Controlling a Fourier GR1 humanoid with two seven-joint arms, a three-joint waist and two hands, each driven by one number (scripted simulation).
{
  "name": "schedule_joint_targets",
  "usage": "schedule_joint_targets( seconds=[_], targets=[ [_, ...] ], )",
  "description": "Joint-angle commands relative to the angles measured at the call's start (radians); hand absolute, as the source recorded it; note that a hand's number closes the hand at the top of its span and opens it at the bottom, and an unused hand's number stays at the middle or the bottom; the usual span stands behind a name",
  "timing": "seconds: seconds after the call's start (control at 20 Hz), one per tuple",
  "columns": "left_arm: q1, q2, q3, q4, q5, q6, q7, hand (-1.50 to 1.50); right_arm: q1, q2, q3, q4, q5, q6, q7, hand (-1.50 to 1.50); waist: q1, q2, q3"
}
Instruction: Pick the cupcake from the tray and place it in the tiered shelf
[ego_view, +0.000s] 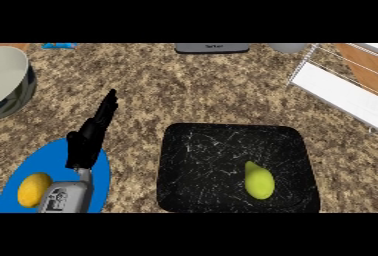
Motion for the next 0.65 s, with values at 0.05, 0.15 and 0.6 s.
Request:
schedule_joint_targets(
  seconds=[0.05, 0.15, 0.6],
  targets=[
    [0.019, -0.012, 0.002, 0.006, -0.009, 0.023, -0.004, 0.00, 0.089, 0.001, -0.073, -0.254, -0.036, 0.290, 0.144, -1.50, -0.031, -0.009, -0.001],
    [0.060, 0.021, 0.017, -0.020, 0.014, -0.014, -0.033, 0.00, 0.150, 0.006, -0.118, -0.341, -0.086, 0.379, 0.146, -1.50, -0.034, -0.013, 0.000],
    [0.028, -0.007, 0.012, -0.025, -0.010, 0.035, 0.003, 0.00, 0.333, 0.050, -0.327, -0.805, -0.318, 0.768, 0.153, -1.50, -0.055, -0.014, 0.001]
  ],
)
